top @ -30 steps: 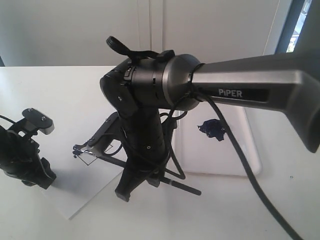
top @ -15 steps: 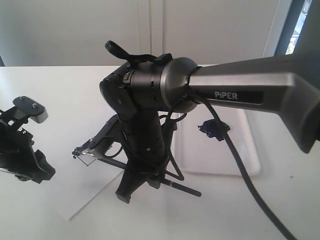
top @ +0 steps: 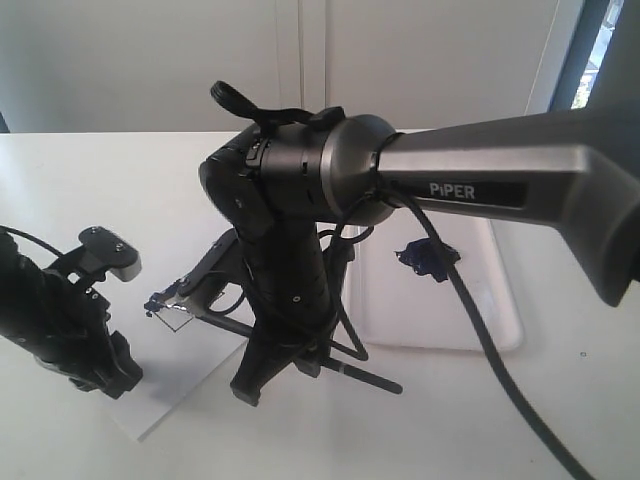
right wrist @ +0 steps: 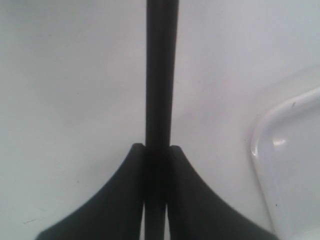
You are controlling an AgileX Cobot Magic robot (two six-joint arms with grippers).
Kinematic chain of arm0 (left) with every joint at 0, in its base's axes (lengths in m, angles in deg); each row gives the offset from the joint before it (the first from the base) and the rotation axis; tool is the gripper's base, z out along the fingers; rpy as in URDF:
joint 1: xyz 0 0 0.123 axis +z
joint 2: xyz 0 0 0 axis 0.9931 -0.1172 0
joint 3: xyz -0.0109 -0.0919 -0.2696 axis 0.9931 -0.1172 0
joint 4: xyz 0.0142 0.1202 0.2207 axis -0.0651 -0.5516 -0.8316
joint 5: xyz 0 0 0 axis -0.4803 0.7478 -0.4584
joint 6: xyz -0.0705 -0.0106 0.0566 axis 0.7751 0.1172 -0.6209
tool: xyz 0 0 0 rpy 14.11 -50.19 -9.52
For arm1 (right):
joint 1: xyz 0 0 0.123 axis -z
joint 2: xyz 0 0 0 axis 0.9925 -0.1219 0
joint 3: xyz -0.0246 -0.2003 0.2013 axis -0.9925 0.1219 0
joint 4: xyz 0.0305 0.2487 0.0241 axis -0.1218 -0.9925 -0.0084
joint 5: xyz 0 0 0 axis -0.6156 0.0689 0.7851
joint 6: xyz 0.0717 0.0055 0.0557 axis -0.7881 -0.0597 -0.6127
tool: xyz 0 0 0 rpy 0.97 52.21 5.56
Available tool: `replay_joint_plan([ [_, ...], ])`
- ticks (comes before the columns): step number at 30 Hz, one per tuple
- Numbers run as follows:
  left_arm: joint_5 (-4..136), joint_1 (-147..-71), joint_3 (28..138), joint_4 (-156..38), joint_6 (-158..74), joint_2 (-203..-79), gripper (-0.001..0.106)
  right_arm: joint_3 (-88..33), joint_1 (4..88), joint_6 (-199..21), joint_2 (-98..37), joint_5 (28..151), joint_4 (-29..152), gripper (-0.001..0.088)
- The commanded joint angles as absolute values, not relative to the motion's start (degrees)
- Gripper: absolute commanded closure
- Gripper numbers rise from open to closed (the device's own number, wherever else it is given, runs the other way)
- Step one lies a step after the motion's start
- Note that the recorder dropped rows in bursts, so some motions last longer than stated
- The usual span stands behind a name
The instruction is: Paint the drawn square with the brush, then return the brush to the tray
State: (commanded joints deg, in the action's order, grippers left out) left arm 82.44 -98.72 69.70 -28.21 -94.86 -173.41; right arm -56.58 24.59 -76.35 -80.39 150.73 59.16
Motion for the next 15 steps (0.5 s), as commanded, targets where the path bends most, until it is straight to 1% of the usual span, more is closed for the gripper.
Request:
replay_joint_plan([
  [7, 78.40, -98.72, 68.20, -30.53, -94.14, -173.47, 0.056, -56.58, 24.59, -76.60, -80.39, 150.73, 59.04, 0.0868],
  [15, 78.22, -98.72, 68.20, -30.53, -94.14, -173.47, 0.056, -56.58, 24.59, -76.60, -80.71, 150.73, 58.94, 0.0868],
])
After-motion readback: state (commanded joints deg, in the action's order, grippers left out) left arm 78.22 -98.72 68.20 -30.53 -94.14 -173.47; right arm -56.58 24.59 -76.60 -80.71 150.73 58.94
